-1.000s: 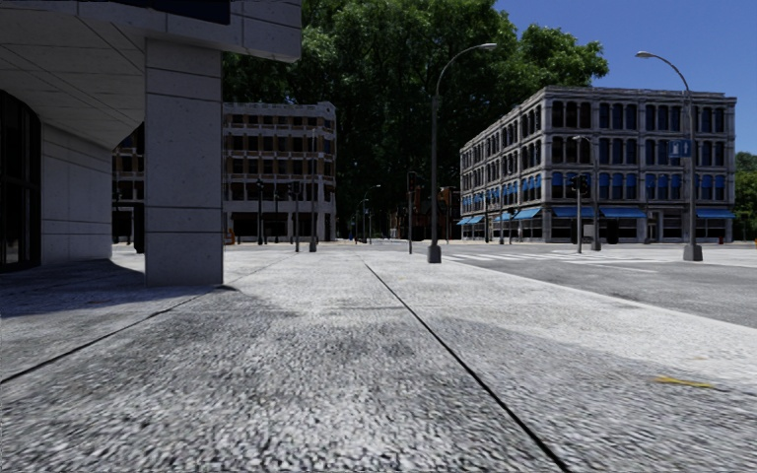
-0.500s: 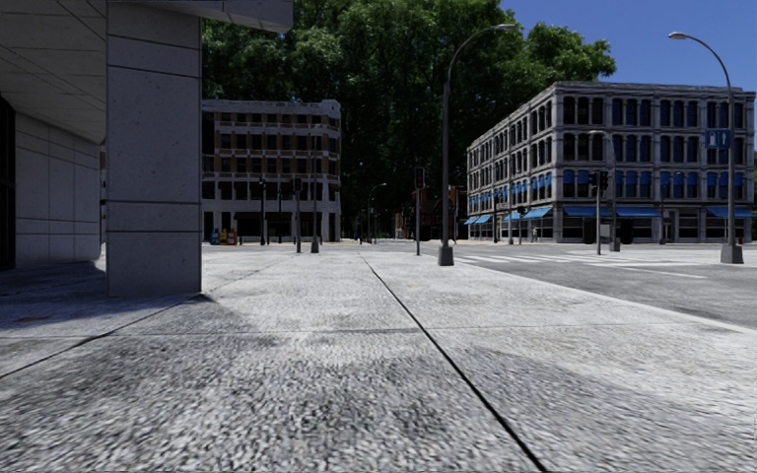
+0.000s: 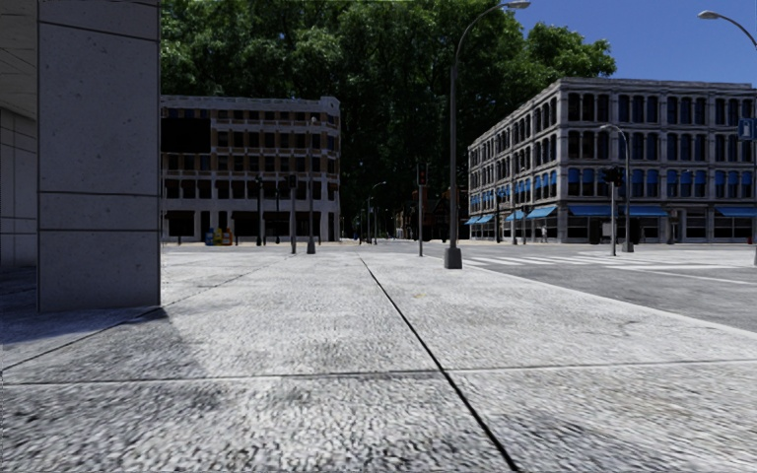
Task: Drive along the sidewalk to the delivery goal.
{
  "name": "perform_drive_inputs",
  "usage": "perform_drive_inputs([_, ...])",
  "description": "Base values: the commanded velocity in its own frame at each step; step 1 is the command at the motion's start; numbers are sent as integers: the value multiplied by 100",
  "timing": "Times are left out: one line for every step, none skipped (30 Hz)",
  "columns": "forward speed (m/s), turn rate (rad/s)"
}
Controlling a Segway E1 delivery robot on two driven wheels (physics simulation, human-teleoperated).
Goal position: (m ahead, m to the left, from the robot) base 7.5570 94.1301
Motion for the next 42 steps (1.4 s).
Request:
perform_drive_inputs([200, 4])
perform_drive_inputs([200, 29])
perform_drive_inputs([200, 43])
perform_drive_inputs([200, 37])
perform_drive_inputs([200, 37])
perform_drive_inputs([200, 0])
perform_drive_inputs([200, 0])
perform_drive_inputs([200, 0])
perform_drive_inputs([200, 0])
perform_drive_inputs([200, 0])
perform_drive_inputs([200, 0])
perform_drive_inputs([200, 0])
perform_drive_inputs([200, 0])
perform_drive_inputs([200, 0])
perform_drive_inputs([200, 0])
perform_drive_inputs([200, 0])
perform_drive_inputs([200, 0])
perform_drive_inputs([200, 0])
perform_drive_inputs([200, 0])
perform_drive_inputs([200, 0])
perform_drive_inputs([200, 0])
perform_drive_inputs([200, 0])
perform_drive_inputs([200, 0])
perform_drive_inputs([200, 0])
perform_drive_inputs([200, 0])
perform_drive_inputs([200, 0])
perform_drive_inputs([200, 0])
perform_drive_inputs([200, 0])
perform_drive_inputs([200, 0])
perform_drive_inputs([200, 0])
perform_drive_inputs([200, 0])
perform_drive_inputs([200, 0])
perform_drive_inputs([200, 0])
perform_drive_inputs([200, 0])
perform_drive_inputs([200, 0])
perform_drive_inputs([200, 0])
perform_drive_inputs([200, 0])
perform_drive_inputs([200, 0])
perform_drive_inputs([200, 0])
perform_drive_inputs([200, 0])
perform_drive_inputs([200, 0])
perform_drive_inputs([200, 0])
